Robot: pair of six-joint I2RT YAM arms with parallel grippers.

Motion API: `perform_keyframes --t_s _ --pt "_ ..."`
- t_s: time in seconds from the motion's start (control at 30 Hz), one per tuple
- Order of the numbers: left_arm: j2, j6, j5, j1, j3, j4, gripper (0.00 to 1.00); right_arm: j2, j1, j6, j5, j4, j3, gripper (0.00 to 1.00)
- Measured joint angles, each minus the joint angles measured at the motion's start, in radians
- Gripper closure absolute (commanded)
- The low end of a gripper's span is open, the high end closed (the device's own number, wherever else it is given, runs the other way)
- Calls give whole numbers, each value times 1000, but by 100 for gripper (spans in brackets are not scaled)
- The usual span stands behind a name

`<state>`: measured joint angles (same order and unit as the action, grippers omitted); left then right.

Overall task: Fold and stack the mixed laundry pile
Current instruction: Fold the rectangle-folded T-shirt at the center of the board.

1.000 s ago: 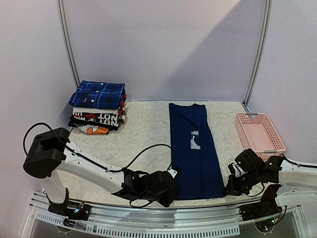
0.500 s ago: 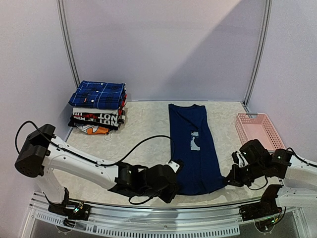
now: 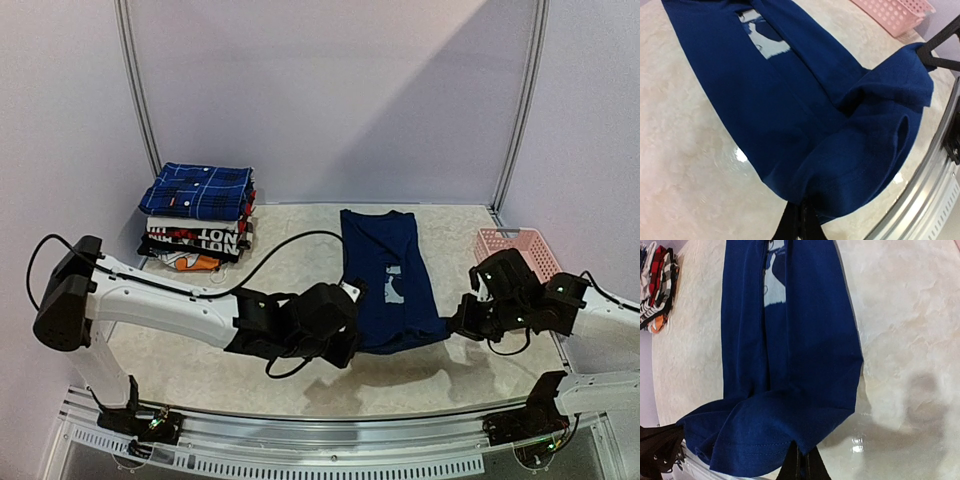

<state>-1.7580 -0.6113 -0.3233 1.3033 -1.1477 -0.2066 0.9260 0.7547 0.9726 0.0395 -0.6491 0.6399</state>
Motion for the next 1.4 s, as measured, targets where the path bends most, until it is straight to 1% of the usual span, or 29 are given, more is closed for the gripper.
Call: perform_keyframes --t_s 0.33,0.53,0.93,1.2,1.4 --pt "0 70 5 -122 -84 -35 100 223 0 -29 203 31 203 100" --pt "-6 119 7 -178 -147 -47 100 333 -15 -73 270 40 311 100" --pt "-120 177 69 -285 -257 -50 100 518 -109 -172 278 80 429 100" --pt "-212 194 127 -345 -319 -47 100 621 -176 -214 233 129 439 100" --pt "-276 201 156 -379 -360 -46 100 702 -192 -242 210 142 502 100"
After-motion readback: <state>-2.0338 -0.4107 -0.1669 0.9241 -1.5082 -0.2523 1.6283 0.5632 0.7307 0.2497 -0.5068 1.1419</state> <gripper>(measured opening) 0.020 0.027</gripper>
